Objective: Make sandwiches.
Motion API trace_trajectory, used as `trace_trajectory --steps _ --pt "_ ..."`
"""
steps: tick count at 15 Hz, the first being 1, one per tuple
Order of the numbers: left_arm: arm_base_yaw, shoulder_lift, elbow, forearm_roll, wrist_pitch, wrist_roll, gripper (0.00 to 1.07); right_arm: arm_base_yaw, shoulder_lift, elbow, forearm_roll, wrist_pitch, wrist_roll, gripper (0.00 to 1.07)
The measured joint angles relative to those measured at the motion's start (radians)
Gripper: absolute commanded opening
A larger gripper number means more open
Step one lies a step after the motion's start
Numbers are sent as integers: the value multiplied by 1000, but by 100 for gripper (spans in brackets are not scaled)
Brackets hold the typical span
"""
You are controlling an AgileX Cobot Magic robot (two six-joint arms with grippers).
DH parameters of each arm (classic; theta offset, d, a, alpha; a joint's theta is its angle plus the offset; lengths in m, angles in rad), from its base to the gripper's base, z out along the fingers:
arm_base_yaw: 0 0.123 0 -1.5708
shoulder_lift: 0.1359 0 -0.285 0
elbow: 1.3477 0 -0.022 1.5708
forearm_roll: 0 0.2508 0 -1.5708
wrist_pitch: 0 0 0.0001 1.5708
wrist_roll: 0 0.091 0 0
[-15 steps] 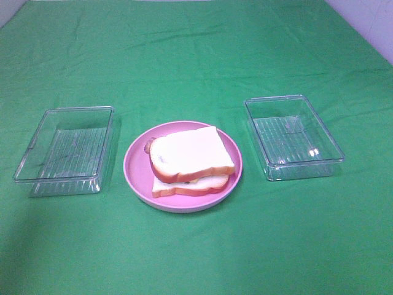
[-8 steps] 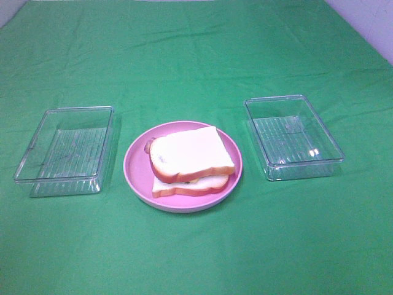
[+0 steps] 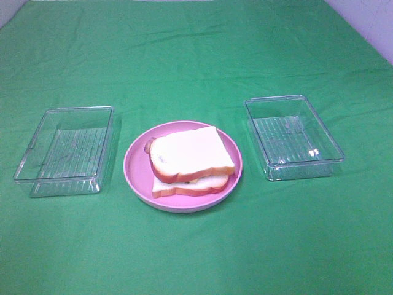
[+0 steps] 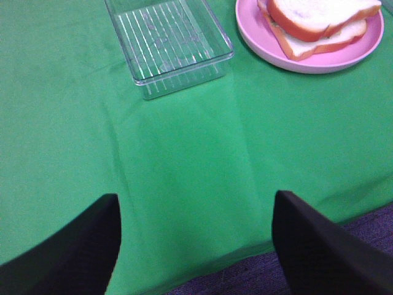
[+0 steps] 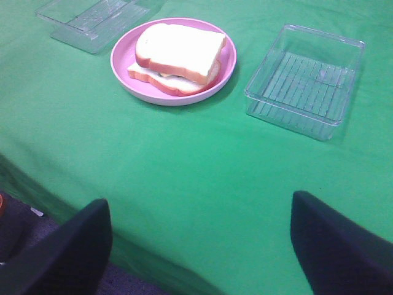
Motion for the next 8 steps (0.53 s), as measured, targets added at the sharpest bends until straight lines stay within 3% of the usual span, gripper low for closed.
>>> trace_trajectory --steps 8 --pt "0 0 4 3 -20 4 67 0 0 0 4 0 0 76"
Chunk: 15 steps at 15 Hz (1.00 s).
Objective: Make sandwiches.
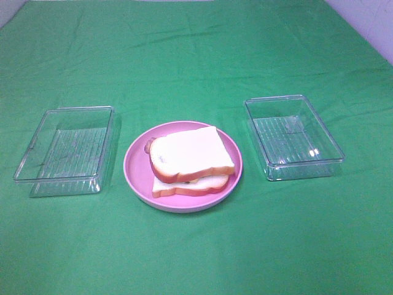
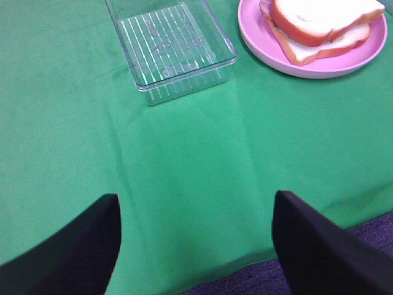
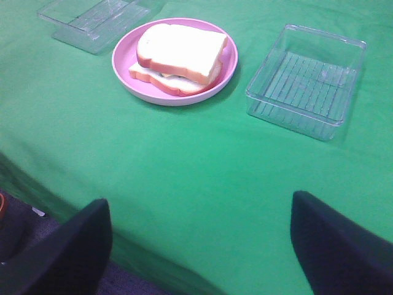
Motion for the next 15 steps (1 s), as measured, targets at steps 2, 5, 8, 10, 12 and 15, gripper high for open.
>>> trace_trajectory --steps 2,5,8,10,12,15 --pt "0 0 0 0 0 0 67 0 0 0 0 0 0 76" --pt "0 0 0 0 0 0 67 -25 0 0 4 0 0 76" --pt "0 0 0 0 0 0 67 -133 0 0 10 0 0 76" --pt "0 0 0 0 0 0 67 -280 0 0 12 0 0 76" --pt "33 -3 0 0 0 0 67 -376 -9 0 14 -2 0 76" --pt "140 -58 0 3 -3 0 67 -391 -33 1 16 -3 0 76"
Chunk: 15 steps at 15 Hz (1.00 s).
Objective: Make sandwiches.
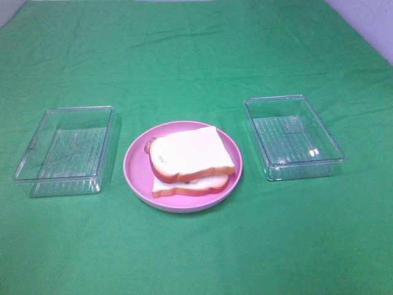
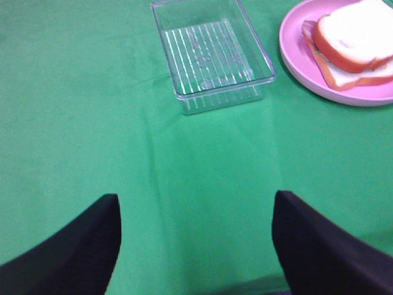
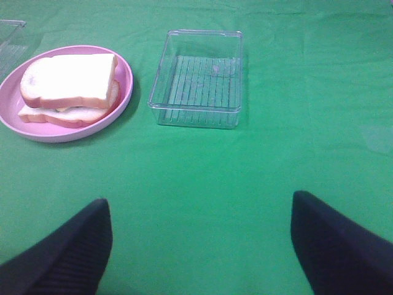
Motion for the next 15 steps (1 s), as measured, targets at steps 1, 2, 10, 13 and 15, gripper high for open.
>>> trace_trajectory --steps 1,2,10,13,15 --pt "29 -35 0 1 -1 0 67 0 0 0 1 0 0 76" --pt "48 -68 0 2 -1 0 67 0 0 1 3 0 0 76" --pt "101 -173 0 2 0 0 67 0 0 1 6 0 0 76" --pt "101 -173 0 2 0 0 67 0 0 1 6 0 0 76" --pt "101 -173 0 2 0 0 67 0 0 1 6 0 0 76"
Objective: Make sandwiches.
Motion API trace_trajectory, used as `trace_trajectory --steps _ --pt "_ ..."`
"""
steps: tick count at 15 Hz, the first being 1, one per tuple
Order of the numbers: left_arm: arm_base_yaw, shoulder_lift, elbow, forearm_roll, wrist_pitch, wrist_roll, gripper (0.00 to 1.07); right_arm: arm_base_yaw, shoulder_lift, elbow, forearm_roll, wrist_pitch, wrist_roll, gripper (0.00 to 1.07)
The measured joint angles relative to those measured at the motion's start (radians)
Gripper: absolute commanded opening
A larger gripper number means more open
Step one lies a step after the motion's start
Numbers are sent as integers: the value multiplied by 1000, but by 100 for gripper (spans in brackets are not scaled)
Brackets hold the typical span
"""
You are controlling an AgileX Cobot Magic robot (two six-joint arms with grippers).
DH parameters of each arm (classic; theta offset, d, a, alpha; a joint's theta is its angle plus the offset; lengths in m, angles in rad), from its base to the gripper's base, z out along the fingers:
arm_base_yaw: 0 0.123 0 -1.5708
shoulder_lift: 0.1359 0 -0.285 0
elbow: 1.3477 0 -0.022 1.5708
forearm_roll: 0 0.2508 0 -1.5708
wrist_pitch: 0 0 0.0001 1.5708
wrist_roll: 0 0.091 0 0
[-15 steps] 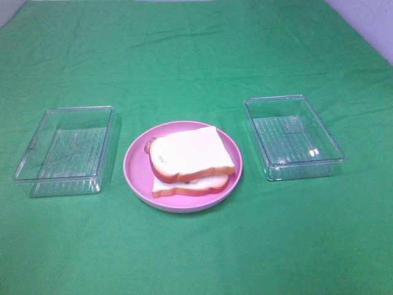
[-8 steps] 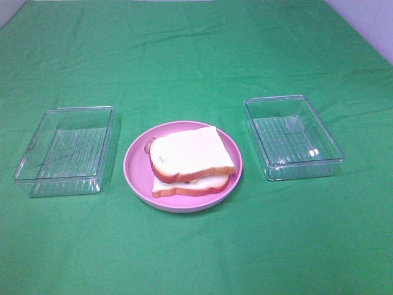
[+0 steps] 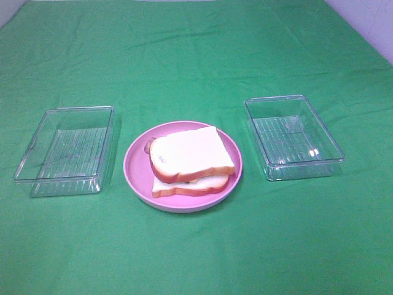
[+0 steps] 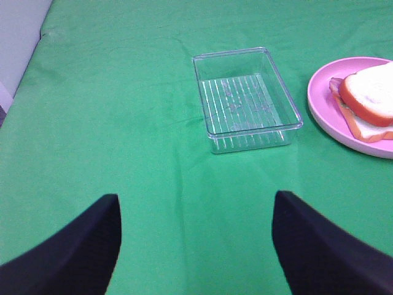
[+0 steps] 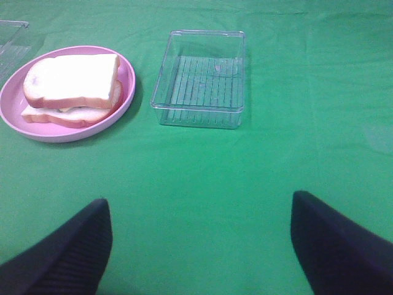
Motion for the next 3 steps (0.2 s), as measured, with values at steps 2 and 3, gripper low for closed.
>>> trace_trajectory --steps 2,3 --pt "0 0 0 0 0 0 67 0 0 0 0 0 0 76" --pt "0 0 0 0 0 0 67 0 0 0 0 0 0 76"
